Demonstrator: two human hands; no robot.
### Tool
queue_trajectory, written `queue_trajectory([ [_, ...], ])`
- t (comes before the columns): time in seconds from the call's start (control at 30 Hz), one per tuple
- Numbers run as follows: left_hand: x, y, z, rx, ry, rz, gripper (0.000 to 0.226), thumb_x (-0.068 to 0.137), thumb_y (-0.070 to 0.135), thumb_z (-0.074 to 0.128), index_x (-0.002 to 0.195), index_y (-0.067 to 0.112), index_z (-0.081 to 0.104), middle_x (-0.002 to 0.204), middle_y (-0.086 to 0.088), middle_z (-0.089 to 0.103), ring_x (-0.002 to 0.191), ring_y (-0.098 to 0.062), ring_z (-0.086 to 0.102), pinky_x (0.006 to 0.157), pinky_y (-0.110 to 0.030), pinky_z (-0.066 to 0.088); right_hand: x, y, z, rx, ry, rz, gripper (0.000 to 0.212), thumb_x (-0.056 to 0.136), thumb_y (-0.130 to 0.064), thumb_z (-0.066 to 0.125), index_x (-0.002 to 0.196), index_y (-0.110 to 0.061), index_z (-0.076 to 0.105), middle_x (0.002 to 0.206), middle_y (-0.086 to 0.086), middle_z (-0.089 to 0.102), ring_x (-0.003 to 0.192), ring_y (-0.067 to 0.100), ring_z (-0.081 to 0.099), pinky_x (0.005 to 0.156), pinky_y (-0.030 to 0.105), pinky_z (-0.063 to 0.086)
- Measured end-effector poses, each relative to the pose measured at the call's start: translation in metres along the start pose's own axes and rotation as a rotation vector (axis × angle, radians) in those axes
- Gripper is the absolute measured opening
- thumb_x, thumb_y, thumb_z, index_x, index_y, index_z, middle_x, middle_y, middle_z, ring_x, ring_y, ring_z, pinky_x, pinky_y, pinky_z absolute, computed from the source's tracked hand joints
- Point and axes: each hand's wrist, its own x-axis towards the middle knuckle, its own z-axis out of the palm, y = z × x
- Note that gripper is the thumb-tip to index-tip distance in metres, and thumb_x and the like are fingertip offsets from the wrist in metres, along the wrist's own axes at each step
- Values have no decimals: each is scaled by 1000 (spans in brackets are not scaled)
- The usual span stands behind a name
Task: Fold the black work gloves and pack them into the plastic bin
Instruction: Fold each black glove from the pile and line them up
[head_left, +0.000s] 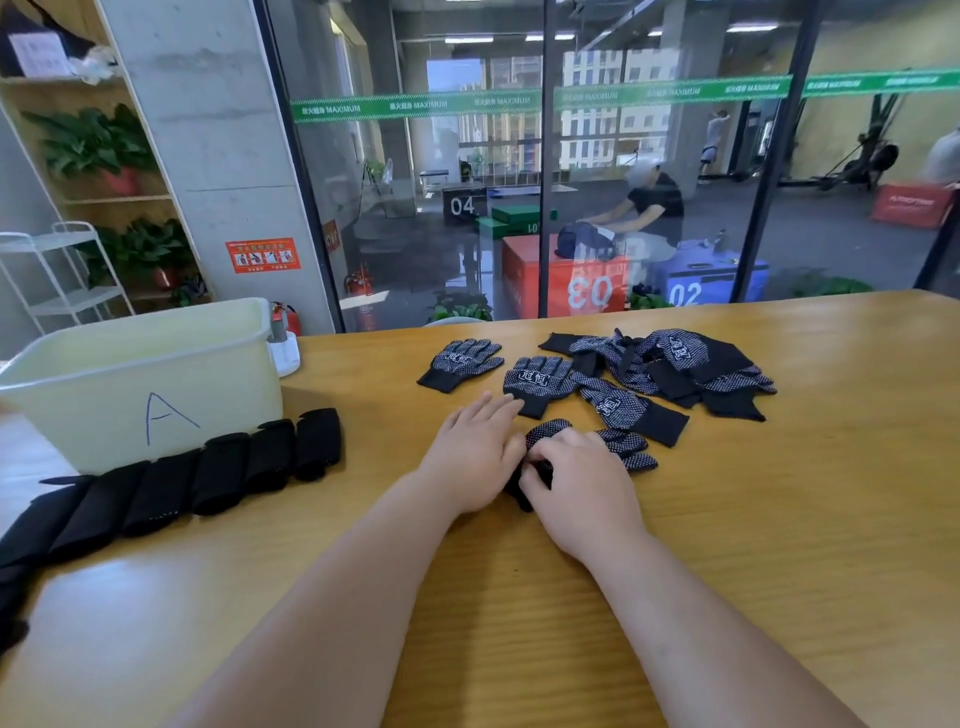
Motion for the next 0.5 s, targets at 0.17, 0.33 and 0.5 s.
queue_trajectory([
  [0.17, 24, 5, 10, 55, -98, -1, 57, 114, 44, 22, 166, 25, 33, 172, 4, 33, 164, -14, 8, 133, -46, 5, 4, 5, 5, 6, 29, 22, 17, 94, -47, 58, 96, -34, 69, 105, -13, 59, 105, 19, 51, 87, 41, 48],
  [0.33, 6, -3, 4, 230, 61, -2, 55, 111, 42, 25, 152, 22, 56, 150, -1, 58, 150, -17, 41, 132, -44, 11, 5, 6, 6, 22, 22, 12, 14, 92, -46, 61, 99, -37, 70, 106, -15, 59, 107, 17, 49, 89, 41, 48],
  [0.5, -34, -16, -15, 183, 99, -20, 56, 109, 41, 23, 126, 25, 74, 120, 5, 65, 114, -15, 61, 123, -39, 31, -2, 3, -1, 54, -30, -93, 11, 93, -44, 62, 100, -40, 69, 108, -20, 59, 109, 11, 49, 91, 36, 47],
])
